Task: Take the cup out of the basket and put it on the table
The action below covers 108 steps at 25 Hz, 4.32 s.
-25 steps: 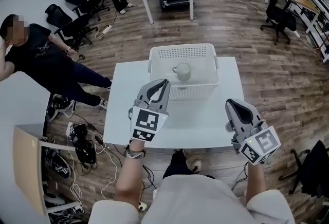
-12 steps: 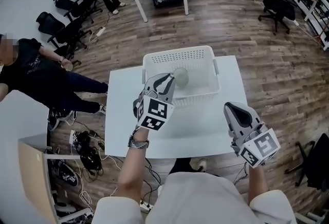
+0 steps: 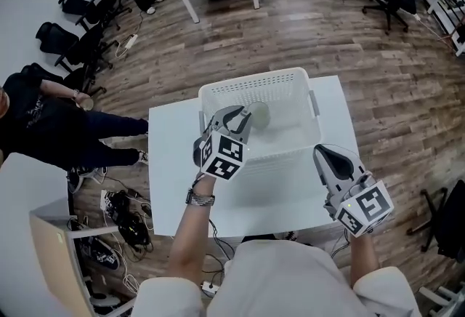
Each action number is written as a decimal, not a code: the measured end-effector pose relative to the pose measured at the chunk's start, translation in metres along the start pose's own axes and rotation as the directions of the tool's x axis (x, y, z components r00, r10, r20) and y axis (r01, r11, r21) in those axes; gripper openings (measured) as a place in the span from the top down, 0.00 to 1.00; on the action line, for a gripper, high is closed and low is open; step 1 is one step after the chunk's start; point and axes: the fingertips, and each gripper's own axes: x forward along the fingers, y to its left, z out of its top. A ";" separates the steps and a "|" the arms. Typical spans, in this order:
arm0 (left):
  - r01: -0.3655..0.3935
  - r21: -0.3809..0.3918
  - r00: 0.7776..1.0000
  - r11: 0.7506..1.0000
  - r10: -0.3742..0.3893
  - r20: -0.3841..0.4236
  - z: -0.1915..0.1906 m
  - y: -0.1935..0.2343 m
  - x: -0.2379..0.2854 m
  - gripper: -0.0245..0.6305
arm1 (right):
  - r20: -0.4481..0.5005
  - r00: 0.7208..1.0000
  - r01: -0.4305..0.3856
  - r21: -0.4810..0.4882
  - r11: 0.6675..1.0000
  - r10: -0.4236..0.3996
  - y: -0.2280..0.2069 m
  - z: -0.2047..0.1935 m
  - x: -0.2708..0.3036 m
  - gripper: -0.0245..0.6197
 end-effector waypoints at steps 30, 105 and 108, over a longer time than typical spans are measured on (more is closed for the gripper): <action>0.204 0.003 0.922 0.979 -0.191 -0.336 -0.098 -0.002 0.139 0.80 | -0.103 0.992 0.088 0.088 0.992 -0.079 -0.036 -0.045 0.042 0.94; 0.070 0.004 0.954 0.998 -0.066 -0.291 -0.010 -0.005 0.047 0.92 | -0.056 0.996 0.070 0.061 0.996 -0.067 -0.017 -0.027 -0.018 0.94; 0.042 -0.002 0.966 0.999 -0.042 -0.256 0.000 -0.006 0.023 0.92 | -0.045 0.998 0.054 0.044 0.998 -0.052 -0.006 -0.022 -0.025 0.94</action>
